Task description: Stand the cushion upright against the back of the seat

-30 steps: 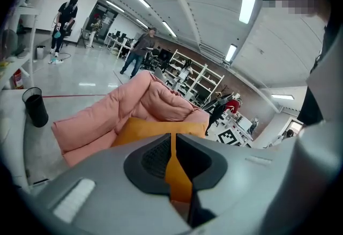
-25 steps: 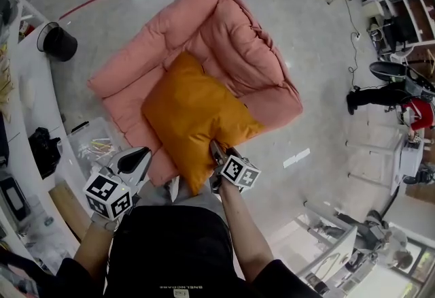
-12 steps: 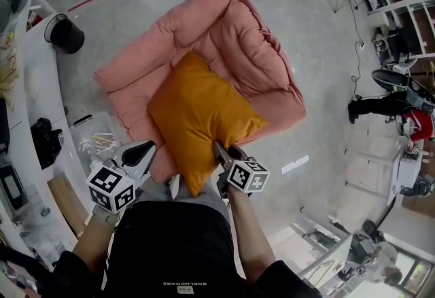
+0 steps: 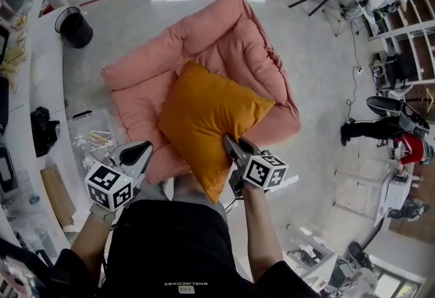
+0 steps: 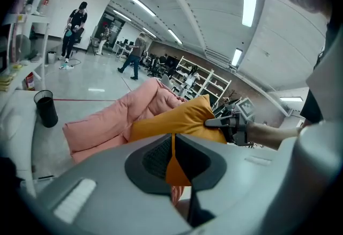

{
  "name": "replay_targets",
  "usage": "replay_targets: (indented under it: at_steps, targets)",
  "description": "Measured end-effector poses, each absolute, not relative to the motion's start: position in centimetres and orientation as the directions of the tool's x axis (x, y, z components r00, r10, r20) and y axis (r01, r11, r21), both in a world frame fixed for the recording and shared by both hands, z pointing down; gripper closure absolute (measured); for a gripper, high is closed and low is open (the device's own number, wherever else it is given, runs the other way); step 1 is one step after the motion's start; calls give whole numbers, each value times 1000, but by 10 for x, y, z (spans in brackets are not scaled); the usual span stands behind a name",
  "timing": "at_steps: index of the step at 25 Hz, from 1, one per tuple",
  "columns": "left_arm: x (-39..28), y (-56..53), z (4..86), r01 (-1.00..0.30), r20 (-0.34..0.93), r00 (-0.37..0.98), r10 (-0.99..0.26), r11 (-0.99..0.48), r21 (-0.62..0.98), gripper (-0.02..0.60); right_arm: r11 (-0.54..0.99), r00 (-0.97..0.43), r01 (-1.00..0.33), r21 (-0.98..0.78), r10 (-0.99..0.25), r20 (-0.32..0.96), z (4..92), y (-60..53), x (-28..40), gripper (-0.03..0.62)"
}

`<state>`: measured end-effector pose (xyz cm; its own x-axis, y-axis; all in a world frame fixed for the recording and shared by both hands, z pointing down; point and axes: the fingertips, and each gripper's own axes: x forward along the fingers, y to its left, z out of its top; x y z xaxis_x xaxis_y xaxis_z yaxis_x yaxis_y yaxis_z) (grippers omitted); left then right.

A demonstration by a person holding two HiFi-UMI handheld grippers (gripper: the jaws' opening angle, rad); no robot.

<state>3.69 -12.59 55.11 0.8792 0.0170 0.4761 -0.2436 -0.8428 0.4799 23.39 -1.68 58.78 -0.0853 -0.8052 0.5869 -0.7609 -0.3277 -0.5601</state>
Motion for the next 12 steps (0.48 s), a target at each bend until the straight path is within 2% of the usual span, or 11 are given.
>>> replay_targets:
  at_steps: [5,12]
  targets:
    - [29,-134,540,-292,461,886,-50,-833,470,546,-181,-180,-835,-520,-803,568,546,-38,232,513]
    - [12,-146,528,-386,433,884,-177,-799,461,546,40,-339,-886,-462,-735,587,508,-75,215,514]
